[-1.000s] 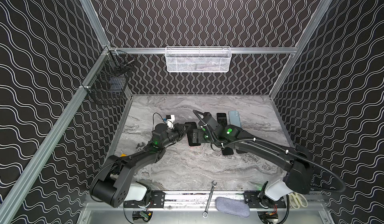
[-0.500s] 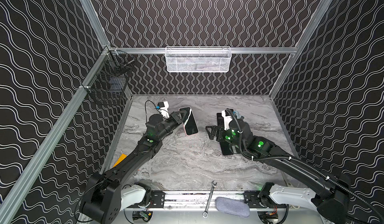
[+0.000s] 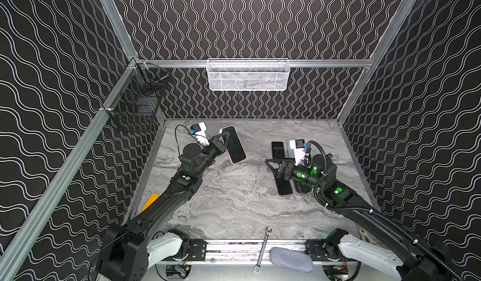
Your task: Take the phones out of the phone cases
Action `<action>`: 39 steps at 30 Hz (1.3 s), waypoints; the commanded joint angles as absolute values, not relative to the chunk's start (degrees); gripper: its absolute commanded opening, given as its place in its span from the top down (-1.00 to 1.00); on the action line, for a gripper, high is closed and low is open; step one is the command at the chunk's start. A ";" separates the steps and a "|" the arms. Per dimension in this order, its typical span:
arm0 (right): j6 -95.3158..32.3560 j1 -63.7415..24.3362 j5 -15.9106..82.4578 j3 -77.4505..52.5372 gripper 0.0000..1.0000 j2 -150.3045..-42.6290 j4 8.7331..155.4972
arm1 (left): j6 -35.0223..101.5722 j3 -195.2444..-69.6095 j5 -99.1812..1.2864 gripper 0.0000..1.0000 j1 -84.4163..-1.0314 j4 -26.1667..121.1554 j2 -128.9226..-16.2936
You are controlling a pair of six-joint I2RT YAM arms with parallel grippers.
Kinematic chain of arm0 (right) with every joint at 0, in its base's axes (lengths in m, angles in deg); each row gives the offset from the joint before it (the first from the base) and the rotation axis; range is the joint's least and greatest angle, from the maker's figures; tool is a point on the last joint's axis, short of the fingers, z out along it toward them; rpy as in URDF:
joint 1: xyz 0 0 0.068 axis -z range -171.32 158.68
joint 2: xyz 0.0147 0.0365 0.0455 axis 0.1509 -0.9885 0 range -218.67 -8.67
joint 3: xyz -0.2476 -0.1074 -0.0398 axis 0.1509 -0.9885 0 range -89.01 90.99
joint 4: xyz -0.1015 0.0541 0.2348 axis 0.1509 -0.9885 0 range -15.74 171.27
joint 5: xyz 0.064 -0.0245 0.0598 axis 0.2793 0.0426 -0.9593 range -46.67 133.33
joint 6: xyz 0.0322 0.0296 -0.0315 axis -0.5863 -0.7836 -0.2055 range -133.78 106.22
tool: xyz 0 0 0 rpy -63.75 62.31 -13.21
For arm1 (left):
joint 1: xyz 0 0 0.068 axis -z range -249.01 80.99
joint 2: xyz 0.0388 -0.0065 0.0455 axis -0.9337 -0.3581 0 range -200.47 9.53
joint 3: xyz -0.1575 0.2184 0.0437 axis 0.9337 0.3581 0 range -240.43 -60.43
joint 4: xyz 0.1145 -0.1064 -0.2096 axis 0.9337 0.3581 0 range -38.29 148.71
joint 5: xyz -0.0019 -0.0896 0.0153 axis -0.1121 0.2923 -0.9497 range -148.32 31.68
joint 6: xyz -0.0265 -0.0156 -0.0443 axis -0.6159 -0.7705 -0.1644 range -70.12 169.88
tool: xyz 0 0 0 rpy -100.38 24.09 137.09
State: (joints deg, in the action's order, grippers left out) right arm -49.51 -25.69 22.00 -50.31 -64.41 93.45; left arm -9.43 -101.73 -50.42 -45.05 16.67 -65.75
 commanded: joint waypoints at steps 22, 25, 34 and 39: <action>-69.94 -31.38 15.00 -60.44 -0.45 -76.81 138.74 | -11.15 -100.81 -73.12 1.00 -30.78 0.16 -70.53; -72.48 -33.13 16.47 -60.42 -0.42 -80.30 144.72 | -13.27 -100.07 -73.70 1.00 -30.61 -0.64 -70.91; -73.38 -37.02 19.66 -57.60 -0.33 -85.47 149.92 | -17.37 -98.22 -73.42 1.00 -30.52 -3.30 -70.97; -73.72 -38.11 21.84 -56.40 -0.26 -87.30 150.69 | -19.68 -97.56 -73.20 1.00 -30.47 -3.89 -70.88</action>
